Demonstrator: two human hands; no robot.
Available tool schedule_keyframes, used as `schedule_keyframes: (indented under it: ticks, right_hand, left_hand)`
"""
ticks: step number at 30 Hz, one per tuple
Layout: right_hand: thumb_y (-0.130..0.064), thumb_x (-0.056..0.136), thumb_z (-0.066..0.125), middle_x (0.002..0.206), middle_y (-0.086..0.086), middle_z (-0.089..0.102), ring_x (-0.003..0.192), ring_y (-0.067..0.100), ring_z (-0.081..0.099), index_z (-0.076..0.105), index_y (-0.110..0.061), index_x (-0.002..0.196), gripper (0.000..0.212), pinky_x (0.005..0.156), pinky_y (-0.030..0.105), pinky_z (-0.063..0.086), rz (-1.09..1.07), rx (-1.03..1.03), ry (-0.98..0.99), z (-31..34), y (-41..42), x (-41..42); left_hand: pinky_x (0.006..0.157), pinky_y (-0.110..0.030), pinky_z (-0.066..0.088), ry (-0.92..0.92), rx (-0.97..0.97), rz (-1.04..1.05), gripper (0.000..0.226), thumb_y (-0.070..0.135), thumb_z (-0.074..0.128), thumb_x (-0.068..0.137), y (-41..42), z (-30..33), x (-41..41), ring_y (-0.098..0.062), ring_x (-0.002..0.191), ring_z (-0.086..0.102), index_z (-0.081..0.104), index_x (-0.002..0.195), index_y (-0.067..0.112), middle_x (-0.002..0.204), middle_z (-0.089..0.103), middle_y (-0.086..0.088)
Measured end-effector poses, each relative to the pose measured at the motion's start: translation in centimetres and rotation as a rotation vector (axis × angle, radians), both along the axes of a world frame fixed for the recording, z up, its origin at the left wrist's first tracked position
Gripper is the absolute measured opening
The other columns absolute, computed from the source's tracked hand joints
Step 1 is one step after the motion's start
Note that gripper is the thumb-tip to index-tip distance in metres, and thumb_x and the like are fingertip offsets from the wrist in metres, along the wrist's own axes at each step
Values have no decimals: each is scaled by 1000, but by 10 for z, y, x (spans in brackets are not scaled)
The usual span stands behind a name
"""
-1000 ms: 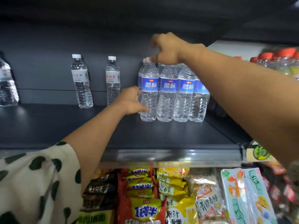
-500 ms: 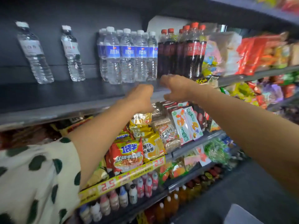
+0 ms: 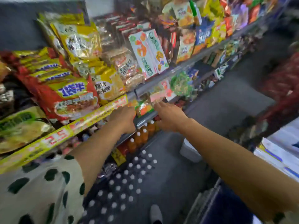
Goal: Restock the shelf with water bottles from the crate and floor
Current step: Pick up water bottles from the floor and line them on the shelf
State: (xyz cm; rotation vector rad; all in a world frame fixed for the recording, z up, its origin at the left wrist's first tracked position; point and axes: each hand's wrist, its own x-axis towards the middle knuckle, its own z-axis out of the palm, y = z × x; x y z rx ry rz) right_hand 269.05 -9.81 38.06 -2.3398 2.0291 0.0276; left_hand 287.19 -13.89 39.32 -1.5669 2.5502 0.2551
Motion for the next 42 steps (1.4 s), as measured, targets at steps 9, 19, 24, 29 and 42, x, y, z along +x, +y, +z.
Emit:
schedule_keyframes:
  ticks: [9, 19, 24, 29, 42]
  right_hand:
    - [-30, 85, 57, 127, 10, 47, 120, 31, 47, 40, -12, 130, 51, 94, 36, 37, -106, 354, -82, -269, -1, -39]
    - [-21, 87, 57, 133, 12, 44, 121, 33, 46, 37, -11, 134, 52, 97, 38, 36, -173, 605, -109, -543, -26, -65]
    - [-17, 87, 57, 131, 15, 42, 119, 36, 47, 34, -14, 137, 55, 95, 41, 40, -251, 608, -102, -642, -45, -69]
    - [-18, 89, 57, 125, 16, 48, 113, 38, 53, 33, -14, 135, 51, 92, 41, 43, -261, 601, -64, -696, -56, -66]
    - [-18, 91, 52, 115, 19, 55, 103, 39, 55, 41, -8, 122, 34, 71, 35, 37, -153, 564, -132, -586, -69, -89]
  left_hand:
    - [86, -39, 48, -103, 225, 11, 49, 32, 72, 75, -22, -251, -38, -31, 110, 57, 54, 115, 11, 119, 57, -11]
    - [90, -40, 45, -126, 445, 25, 44, 27, 69, 81, -25, -516, -74, -32, 119, 49, 49, 117, 11, 126, 52, -12]
    - [89, -41, 47, -123, 457, 38, 41, 22, 68, 83, -33, -598, -83, -32, 118, 50, 49, 117, 12, 125, 53, -12]
    - [91, -41, 45, -83, 454, 70, 40, 19, 66, 82, -43, -640, -85, -32, 120, 48, 48, 118, 13, 127, 51, -10]
    - [96, -37, 42, 1, 467, 55, 49, 23, 66, 85, -44, -581, -82, -28, 125, 43, 47, 130, 16, 131, 49, -6]
